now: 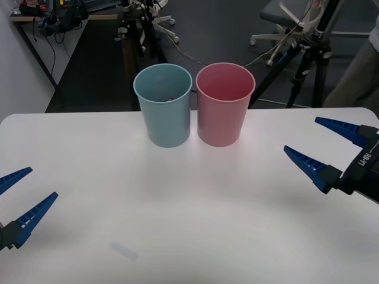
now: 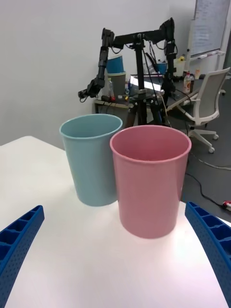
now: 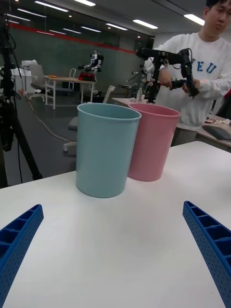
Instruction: Grasp the object on the table and drop it into the matching bin: aluminum can to the light blue bin, PET bottle to the pink bin.
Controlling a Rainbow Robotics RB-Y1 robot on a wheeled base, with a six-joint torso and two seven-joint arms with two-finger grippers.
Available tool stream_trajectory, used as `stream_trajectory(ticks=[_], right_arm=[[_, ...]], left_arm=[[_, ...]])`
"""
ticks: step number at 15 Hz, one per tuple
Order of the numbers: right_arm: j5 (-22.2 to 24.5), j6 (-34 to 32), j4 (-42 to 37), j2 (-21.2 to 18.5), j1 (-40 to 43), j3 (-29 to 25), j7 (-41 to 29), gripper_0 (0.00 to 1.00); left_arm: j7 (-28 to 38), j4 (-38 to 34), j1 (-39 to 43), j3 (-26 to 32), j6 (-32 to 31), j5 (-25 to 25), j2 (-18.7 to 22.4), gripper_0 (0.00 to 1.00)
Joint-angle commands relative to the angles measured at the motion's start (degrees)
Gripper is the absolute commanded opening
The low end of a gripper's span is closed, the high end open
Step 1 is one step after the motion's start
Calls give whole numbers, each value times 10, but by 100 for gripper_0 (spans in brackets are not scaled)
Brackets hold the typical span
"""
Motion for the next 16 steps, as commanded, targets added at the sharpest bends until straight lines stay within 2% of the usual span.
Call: stream_trajectory(ticks=[1,4,9,16], right_arm=[[-54,-97,36,17,15,-69,57,100],[-98,-163,103,19,15,-102,134,100],[-121,-223,186,16,15,-144,236,100],[-122,-241,201,16,20,-162,243,100]], left_arm=[[0,0,0,0,0,0,0,100],[0,0,0,0,0,0,0,100],[0,0,0,0,0,0,0,100],[0,0,0,0,0,0,0,100]])
